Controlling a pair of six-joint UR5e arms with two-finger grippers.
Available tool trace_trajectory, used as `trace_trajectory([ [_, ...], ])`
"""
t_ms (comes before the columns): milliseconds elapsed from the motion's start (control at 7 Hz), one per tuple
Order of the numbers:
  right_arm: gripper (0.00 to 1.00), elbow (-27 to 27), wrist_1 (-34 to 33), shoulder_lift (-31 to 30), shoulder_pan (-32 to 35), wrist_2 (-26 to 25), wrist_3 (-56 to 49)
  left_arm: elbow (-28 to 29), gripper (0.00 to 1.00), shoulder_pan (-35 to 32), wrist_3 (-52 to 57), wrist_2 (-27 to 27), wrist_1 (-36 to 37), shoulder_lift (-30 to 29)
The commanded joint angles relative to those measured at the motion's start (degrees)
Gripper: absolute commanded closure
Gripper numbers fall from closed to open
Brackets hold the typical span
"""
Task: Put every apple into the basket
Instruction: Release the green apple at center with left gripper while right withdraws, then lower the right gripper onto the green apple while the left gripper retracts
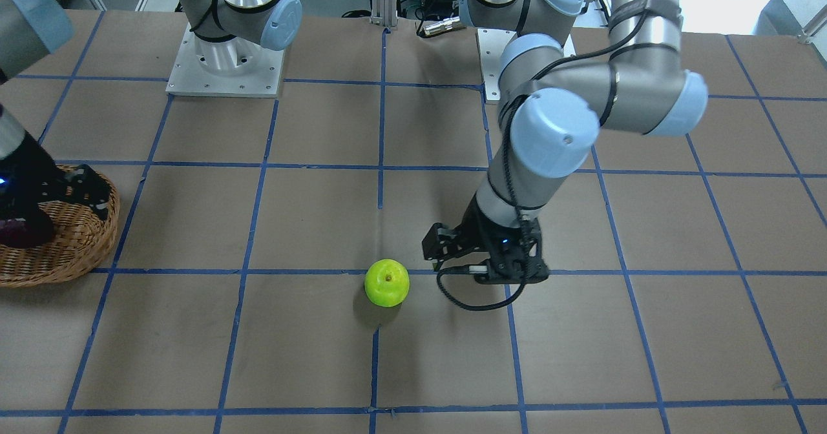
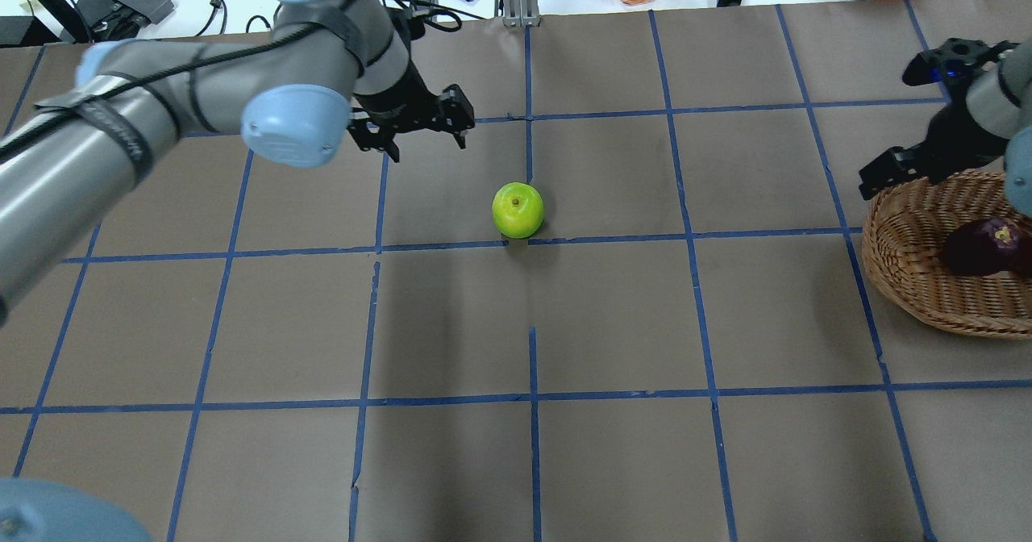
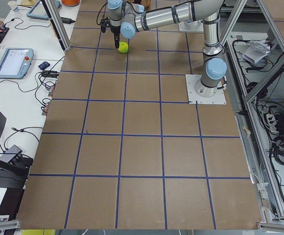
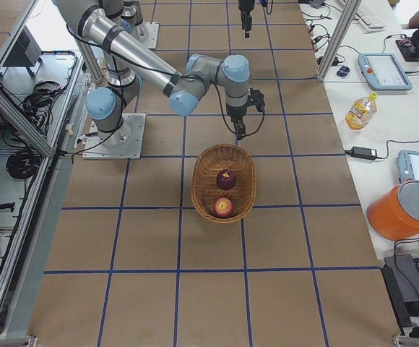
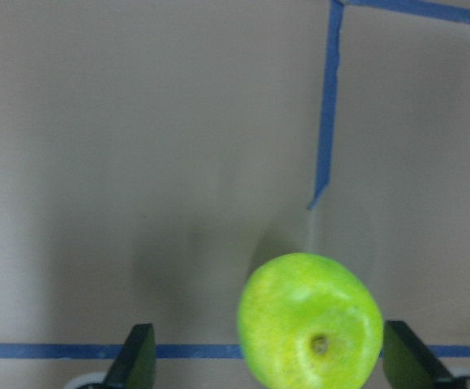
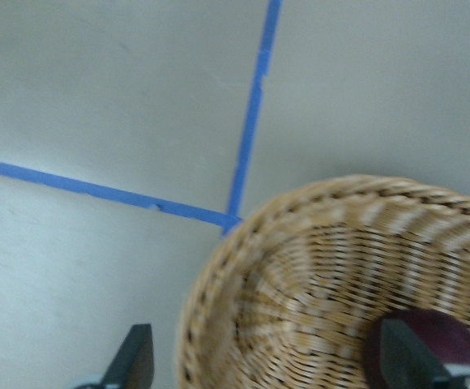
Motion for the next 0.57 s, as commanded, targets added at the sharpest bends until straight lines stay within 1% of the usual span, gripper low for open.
trace_trajectory([
  [0, 0.03, -1.14, -2.01, 2.45, 16.56, -0.09, 23.73, 2.52, 0.0, 4.59, 4.69, 8.46, -16.04, 10.58],
  [143, 0.02, -3.77, -2.81, 5.42, 22.47, -0.09, 33.92, 4.19, 0.0, 6.33, 6.08, 9.22, -22.29, 14.19],
  [286, 0.02, -8.4, -3.0, 9.72, 29.15, -0.18, 43.42, 5.17, 0.0, 6.87, 6.27, 9.58, -23.92, 16.93],
  [429, 0.02, -13.93, -3.08, 14.72, 35.39, -2.18, 52.47, 3.96, 0.0, 6.53, 5.58, 9.06, -23.24, 17.48],
])
